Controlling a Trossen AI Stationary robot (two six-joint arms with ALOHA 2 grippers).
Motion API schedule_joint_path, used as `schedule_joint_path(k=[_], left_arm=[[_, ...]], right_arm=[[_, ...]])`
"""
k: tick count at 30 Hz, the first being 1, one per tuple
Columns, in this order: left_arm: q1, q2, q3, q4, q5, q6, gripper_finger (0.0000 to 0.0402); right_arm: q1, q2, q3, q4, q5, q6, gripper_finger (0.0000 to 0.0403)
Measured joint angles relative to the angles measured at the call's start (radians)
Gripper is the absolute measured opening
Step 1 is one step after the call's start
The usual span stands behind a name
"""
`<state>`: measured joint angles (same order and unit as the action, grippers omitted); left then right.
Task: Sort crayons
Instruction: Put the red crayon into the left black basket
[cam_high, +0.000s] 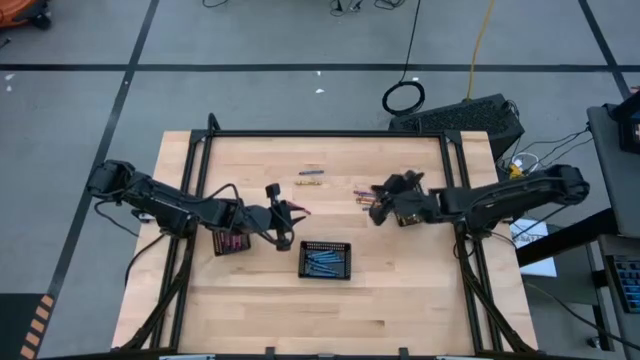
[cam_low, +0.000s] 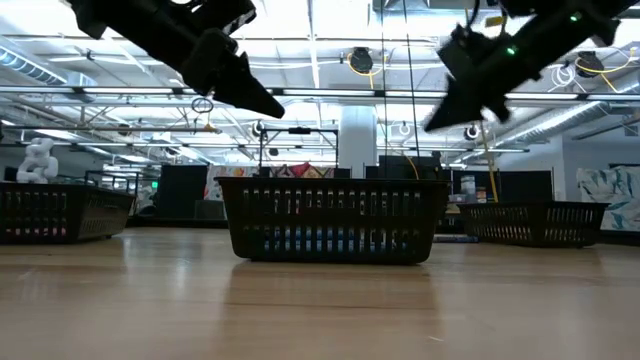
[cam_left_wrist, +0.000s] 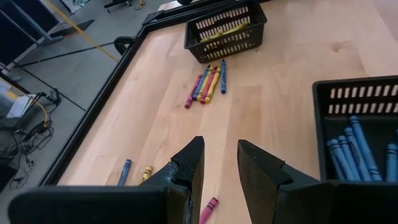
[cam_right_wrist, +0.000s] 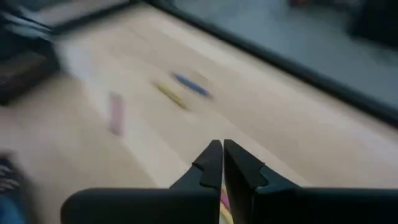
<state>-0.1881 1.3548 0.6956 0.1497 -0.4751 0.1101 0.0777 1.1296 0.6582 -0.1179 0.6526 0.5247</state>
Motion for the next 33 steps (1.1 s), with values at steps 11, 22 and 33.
schedule_joint_path(k=[11, 22, 33], left_arm=[[0.060, 0.000, 0.000, -0.001, 0.000, -0.186, 0.0095], [0.189, 0.000, 0.000, -0.072, 0.026, -0.675, 0.0098], [0.289, 0.080, 0.001, -0.274, 0.263, -0.819, 0.0178]], right_arm=[[0.012, 0.389, -0.007, 0.654, -0.002, -0.365, 0.0002], [-0.015, 0.497, -0.007, 0.645, -0.029, -0.328, 0.0002], [-0.043, 0.233, -0.008, 0.281, -0.029, -0.328, 0.0002]])
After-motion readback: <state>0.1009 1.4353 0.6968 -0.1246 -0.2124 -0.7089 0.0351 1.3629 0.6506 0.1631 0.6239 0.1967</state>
